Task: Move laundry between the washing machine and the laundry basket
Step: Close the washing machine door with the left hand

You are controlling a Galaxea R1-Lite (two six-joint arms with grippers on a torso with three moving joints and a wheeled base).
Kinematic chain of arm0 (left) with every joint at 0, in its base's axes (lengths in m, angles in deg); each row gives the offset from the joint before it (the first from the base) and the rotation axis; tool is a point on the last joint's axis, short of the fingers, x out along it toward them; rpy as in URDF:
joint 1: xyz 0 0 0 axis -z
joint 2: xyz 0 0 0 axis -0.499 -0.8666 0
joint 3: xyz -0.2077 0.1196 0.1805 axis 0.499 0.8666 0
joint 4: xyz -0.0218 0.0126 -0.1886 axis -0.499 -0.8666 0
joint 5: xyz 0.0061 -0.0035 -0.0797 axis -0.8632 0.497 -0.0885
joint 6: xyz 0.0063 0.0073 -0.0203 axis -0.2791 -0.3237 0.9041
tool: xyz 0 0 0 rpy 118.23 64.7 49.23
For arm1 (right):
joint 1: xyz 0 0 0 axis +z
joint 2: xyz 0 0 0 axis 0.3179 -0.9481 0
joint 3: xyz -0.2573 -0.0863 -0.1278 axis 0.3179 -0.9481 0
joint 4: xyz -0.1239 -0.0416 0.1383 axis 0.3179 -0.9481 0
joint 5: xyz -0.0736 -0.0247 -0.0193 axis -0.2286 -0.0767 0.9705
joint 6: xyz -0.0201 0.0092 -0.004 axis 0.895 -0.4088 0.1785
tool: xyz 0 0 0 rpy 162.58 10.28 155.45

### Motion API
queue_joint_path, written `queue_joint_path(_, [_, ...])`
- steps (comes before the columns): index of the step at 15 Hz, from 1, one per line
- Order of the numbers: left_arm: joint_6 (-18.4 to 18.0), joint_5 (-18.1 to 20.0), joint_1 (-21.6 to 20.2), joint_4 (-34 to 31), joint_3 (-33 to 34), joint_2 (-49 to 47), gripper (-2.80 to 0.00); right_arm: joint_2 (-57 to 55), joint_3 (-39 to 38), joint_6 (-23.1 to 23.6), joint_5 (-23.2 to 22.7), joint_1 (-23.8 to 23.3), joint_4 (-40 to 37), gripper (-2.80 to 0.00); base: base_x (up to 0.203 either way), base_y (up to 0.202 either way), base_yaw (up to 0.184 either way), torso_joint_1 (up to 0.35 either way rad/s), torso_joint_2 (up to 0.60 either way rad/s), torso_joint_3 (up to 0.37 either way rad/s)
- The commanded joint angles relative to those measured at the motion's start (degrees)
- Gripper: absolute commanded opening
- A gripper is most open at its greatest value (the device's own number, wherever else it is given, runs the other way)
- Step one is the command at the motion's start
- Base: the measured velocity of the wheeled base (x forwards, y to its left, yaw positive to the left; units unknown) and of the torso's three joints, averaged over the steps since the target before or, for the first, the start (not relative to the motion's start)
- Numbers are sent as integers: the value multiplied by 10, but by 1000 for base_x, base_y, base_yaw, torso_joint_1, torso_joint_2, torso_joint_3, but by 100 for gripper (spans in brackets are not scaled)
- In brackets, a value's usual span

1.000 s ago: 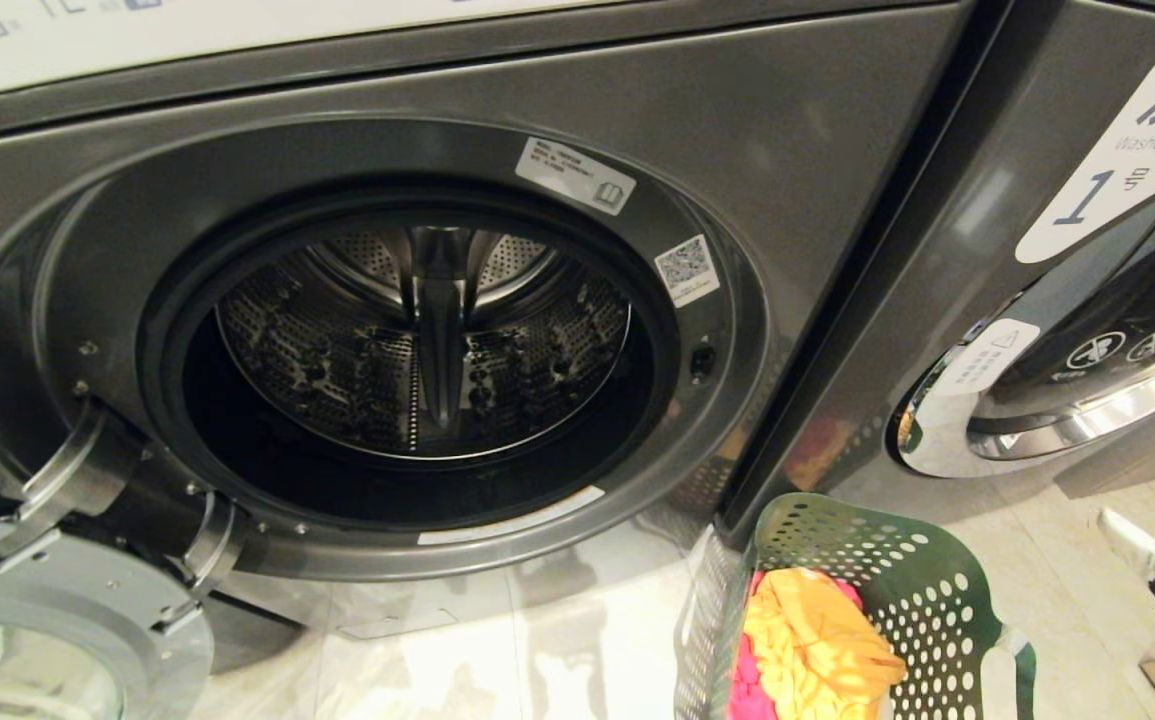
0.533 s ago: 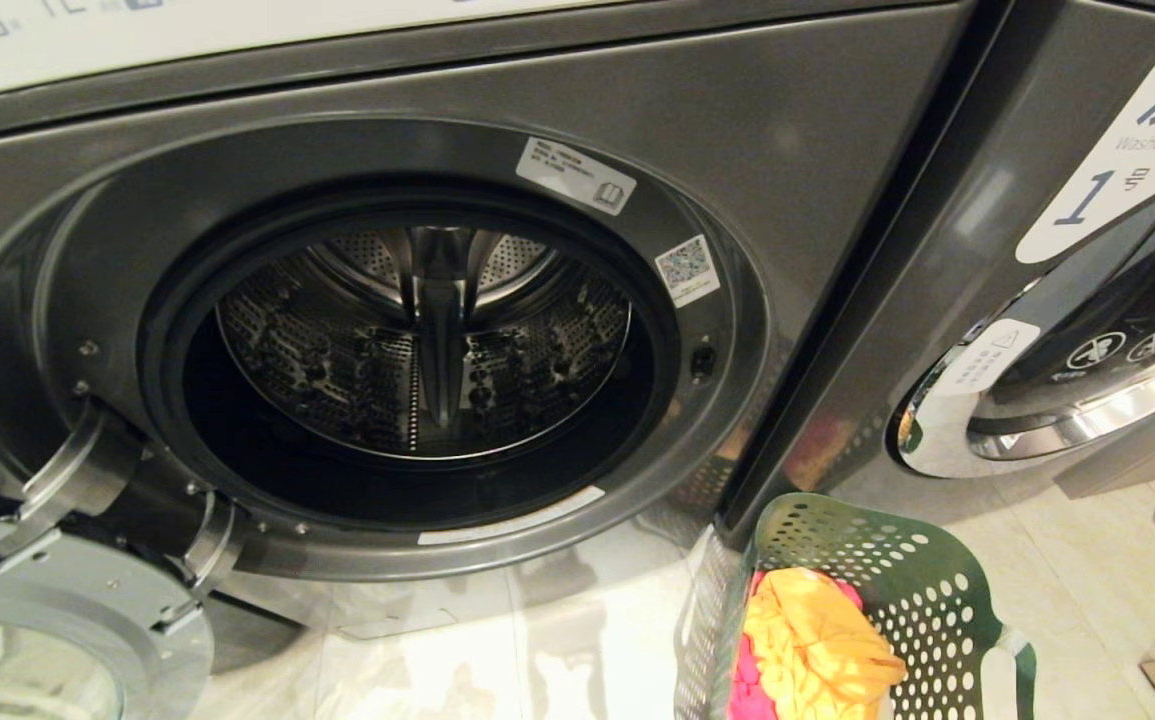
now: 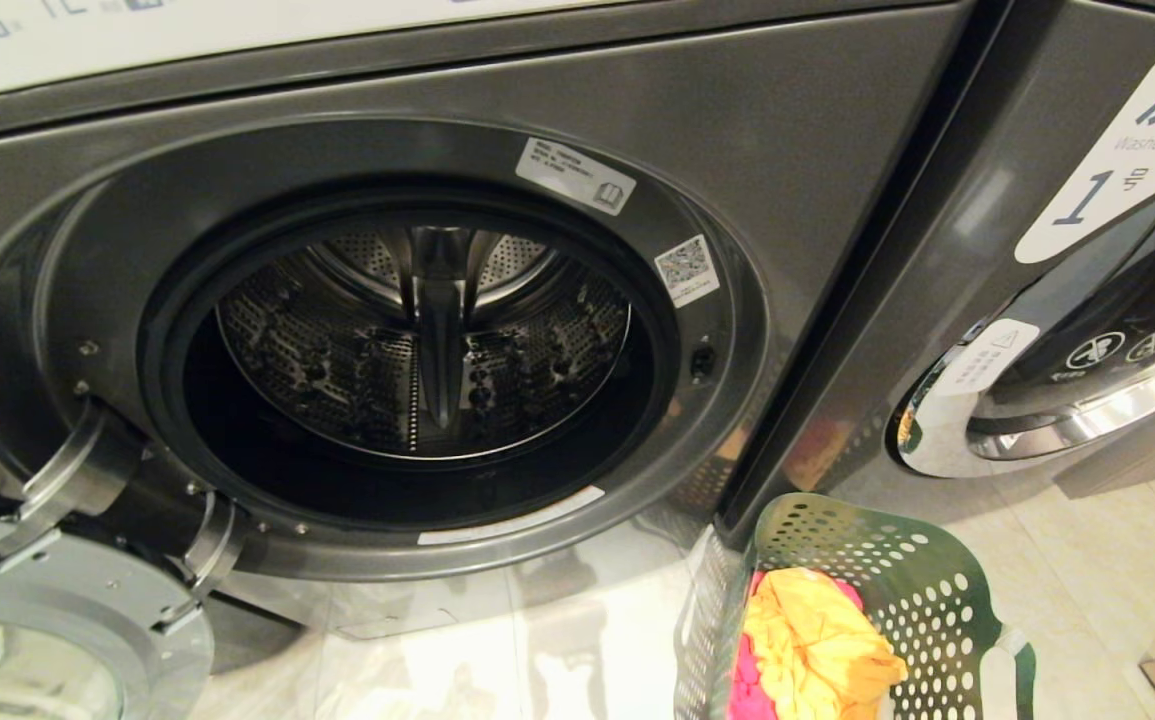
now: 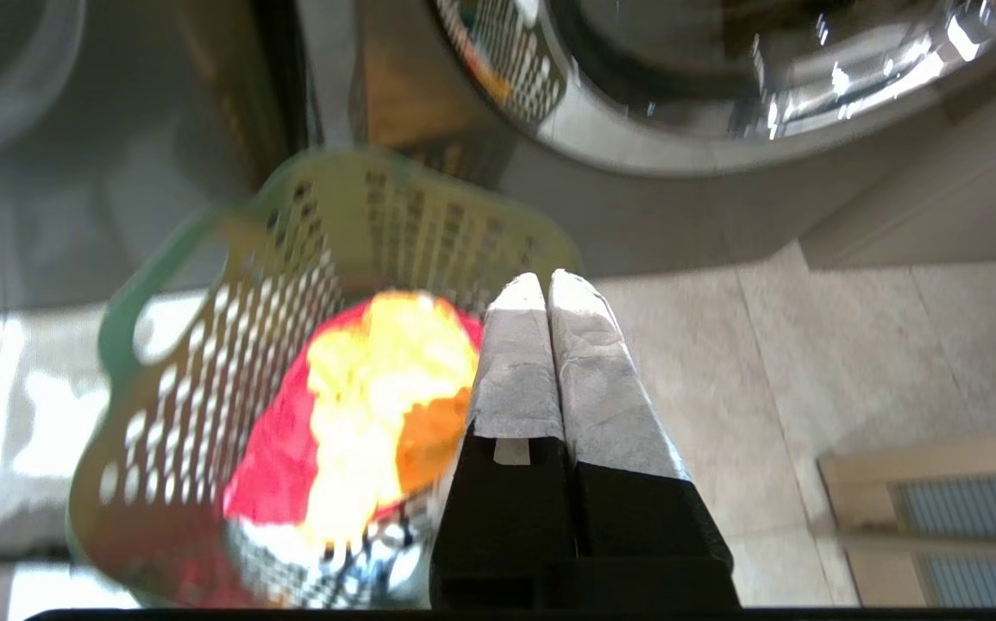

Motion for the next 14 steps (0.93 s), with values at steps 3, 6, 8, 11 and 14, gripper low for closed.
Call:
queue_joint_path(3, [-1, 0, 0, 1, 1, 0, -280, 233, -10, 46, -20, 5, -140, -280, 0, 0, 0, 0, 0, 0])
queue_joint_path(6, [0, 0, 0, 1, 1, 0, -280, 270, -19, 106, -16, 10, -145, -280, 0, 0, 0, 0, 0, 0])
queue_joint_path(8, [0, 0, 0, 1, 1, 0, -280, 268, -19, 73, -11, 10, -143, -280, 0, 0, 0, 0, 0, 0])
queue_joint_path(11, [0, 0, 0, 1, 1, 0, -280, 268, -20, -37, -22, 10, -143, -280, 0, 0, 0, 0, 0, 0])
queue_joint_path(14, [0, 0, 0, 1, 1, 0, -280, 269, -17, -66, -26, 10, -182, -280, 0, 0, 0, 0, 0, 0])
